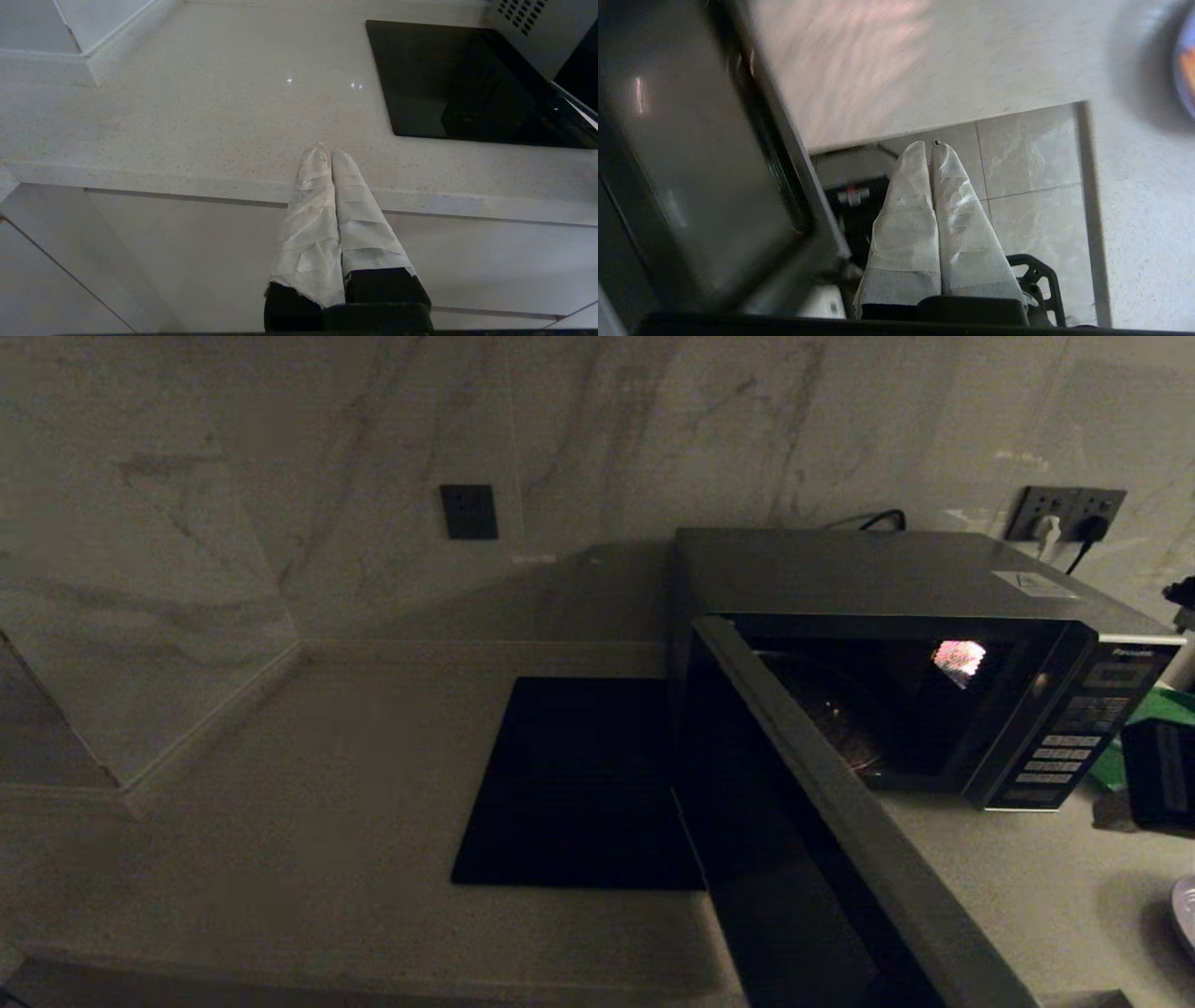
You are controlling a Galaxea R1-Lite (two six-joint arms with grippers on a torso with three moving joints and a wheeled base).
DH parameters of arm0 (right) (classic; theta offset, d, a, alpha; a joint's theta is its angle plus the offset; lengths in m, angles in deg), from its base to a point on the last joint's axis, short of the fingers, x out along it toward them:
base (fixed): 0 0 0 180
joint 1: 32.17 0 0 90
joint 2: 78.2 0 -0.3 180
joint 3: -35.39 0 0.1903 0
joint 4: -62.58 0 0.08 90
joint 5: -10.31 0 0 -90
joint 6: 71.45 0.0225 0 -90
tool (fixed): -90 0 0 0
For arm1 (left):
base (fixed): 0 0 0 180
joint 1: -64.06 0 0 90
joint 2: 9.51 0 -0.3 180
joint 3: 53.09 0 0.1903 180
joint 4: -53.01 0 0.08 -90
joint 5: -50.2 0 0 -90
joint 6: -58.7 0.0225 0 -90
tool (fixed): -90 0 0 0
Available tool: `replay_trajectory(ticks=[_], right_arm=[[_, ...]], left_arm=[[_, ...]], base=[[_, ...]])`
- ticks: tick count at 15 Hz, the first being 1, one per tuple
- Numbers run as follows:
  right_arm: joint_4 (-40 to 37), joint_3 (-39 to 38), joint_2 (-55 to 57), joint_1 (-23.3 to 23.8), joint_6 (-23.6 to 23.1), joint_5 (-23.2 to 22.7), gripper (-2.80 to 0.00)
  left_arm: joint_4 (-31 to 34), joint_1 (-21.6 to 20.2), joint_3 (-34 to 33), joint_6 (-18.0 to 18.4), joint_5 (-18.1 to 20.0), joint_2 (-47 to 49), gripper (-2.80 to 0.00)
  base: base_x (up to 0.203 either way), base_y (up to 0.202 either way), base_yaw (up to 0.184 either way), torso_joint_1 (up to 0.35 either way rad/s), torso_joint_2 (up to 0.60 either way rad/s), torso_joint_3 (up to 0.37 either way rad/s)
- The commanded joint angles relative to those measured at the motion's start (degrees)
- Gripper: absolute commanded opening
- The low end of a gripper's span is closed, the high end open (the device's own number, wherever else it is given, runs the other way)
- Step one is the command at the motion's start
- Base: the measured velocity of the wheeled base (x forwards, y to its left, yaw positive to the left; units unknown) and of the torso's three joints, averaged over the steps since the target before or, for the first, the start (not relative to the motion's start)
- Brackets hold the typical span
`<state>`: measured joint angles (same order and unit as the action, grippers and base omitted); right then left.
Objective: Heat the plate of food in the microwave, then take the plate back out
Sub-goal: Open the microwave oven
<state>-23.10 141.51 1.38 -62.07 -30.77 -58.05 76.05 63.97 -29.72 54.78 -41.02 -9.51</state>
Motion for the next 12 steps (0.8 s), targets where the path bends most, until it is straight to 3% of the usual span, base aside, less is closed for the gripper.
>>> replay_trajectory(ticks=[1, 4, 12], right_arm=[[-0.36, -1.42, -0.36, -8.54, 0.19, 0.09, -2.80], [-0.36, -4.59, 0.07, -19.44, -0.26, 0.14, -2.80], [-0.28, -4.88, 1.89, -27.31, -0.07, 0.16, -2.80]], left_arm=[[-0.06, -0.05, 0.00, -0.04, -0.03, 0.05, -2.80], [-0.05, -0.06, 0.00, -0.04, -0.06, 0.03, -2.80], [-0.02, -0.04, 0.00, -0.04, -0.05, 0.00, -2.80]], base=[[0.000, 0.000, 0.000, 0.000, 0.00, 0.000], [0.000, 0.000, 0.000, 0.000, 0.00, 0.000], [0.000, 0.000, 0.000, 0.000, 0.00, 0.000]])
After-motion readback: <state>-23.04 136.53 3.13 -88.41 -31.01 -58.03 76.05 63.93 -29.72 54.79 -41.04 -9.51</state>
